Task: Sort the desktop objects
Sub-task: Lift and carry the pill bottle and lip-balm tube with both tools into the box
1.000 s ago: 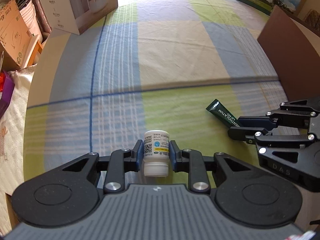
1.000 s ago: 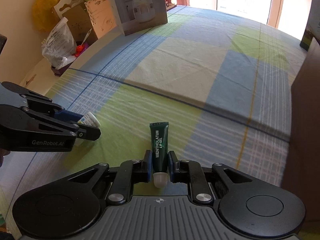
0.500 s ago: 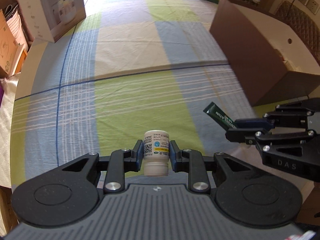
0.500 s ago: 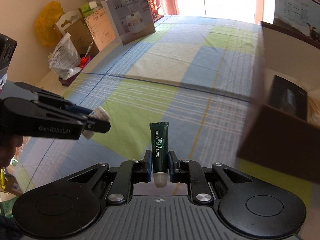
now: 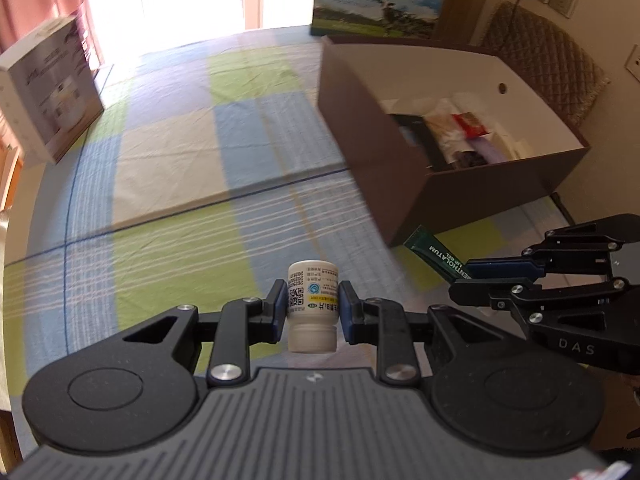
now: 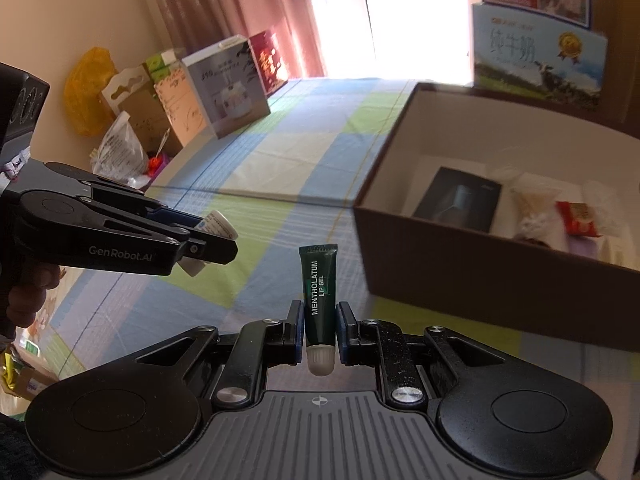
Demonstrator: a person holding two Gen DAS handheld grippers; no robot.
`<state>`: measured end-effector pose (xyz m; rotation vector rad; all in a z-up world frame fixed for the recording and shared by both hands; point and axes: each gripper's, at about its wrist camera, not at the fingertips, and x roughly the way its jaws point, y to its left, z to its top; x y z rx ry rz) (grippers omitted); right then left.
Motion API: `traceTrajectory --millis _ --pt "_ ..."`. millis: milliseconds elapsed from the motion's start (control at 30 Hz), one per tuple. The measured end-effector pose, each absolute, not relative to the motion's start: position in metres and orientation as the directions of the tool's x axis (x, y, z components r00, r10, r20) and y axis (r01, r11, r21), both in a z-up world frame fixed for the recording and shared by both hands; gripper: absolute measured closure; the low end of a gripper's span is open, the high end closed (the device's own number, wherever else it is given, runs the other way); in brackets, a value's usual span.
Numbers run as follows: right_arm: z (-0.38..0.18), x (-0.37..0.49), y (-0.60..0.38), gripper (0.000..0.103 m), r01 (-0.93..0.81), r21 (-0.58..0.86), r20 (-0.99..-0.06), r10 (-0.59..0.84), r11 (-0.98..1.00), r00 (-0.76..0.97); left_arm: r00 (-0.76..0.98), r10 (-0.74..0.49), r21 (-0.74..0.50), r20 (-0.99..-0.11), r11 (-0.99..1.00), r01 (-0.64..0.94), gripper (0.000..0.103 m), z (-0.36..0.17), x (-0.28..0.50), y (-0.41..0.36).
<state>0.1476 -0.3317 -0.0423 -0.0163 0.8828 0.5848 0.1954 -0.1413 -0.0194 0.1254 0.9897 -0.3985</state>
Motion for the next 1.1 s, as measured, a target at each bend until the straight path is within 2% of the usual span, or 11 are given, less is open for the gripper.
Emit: traceTrajectory --millis 667,1100 --pt "0.000 0.185 -0.475 0.090 -0.341 0.140 -0.679 0.341 0.930 0.650 0.508 -0.374 -0.069 -0.776 0.851 0.521 0.081 0.009 0.225 -0.286" --pt "-0.008 0.255 -0.518 0.090 -0.288 0.168 -0.678 0.322 0.943 0.661 0.493 -0.354 -0.062 -0.795 0.856 0.514 0.081 -0.001 0.280 -0.359"
